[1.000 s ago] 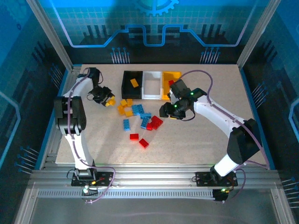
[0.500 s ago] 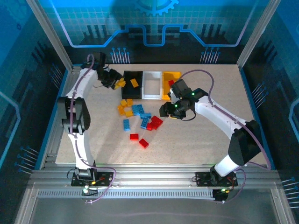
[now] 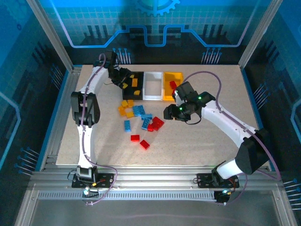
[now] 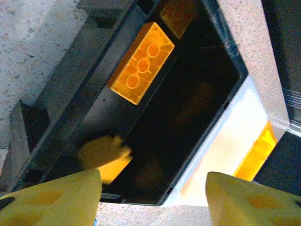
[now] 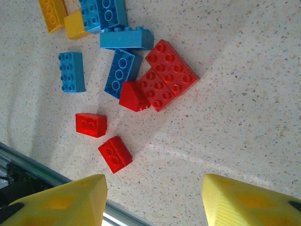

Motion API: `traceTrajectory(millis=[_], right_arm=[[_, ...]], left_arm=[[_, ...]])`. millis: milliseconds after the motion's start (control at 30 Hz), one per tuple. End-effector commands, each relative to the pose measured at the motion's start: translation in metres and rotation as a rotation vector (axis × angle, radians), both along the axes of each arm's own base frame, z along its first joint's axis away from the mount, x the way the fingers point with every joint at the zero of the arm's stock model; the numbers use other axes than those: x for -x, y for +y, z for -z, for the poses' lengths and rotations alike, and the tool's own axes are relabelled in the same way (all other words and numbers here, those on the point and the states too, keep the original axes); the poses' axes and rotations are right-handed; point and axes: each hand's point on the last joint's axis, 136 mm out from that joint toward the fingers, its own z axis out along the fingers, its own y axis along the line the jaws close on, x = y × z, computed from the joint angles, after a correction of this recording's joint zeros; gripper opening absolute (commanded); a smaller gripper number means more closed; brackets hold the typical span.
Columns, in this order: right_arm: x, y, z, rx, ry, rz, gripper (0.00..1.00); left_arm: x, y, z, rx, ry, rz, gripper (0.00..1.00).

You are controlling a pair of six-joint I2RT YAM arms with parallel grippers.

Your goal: Sort the legos into containers by color

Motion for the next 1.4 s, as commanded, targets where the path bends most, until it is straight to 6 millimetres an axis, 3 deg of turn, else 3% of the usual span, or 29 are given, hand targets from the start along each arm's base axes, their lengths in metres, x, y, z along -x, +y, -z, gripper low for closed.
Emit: traceTrajectory(millis=[0,167,267,433,600,900,1367], right_arm=[[0.005,-0.003,0.001,0.022,0.003,-0.007,0.57],[0.007,0.000,0.014,0.082,0.045,-0.119,0.58],[0.009,0.002,0.025,0.134,0.054,-0.188,0.60],[0.007,0.011,0.033,0.125,0.058,-0.204,0.61],[0.008,0.023,0.038,0.109,0.072,-0.226,0.61],[0.015,0.033,0.042,0.113,0.090,-0.248,0.61],[0.019,0.030,0.042,0.123,0.097,-0.241,0.61]], left_arm=[[0.002,-0.004,-0.025,0.024,-0.033,0.030,0.66],[0.027,-0.007,-0.046,-0.022,-0.064,0.109,0.72],[0.062,-0.008,-0.052,-0.101,-0.048,0.189,0.76],[0.133,0.017,-0.023,-0.273,0.071,0.267,0.79],[0.174,0.030,0.014,-0.333,0.175,0.303,0.78],[0.165,0.028,0.055,-0.329,0.225,0.341,0.73],[0.165,0.039,0.094,-0.402,0.306,0.341,0.64]])
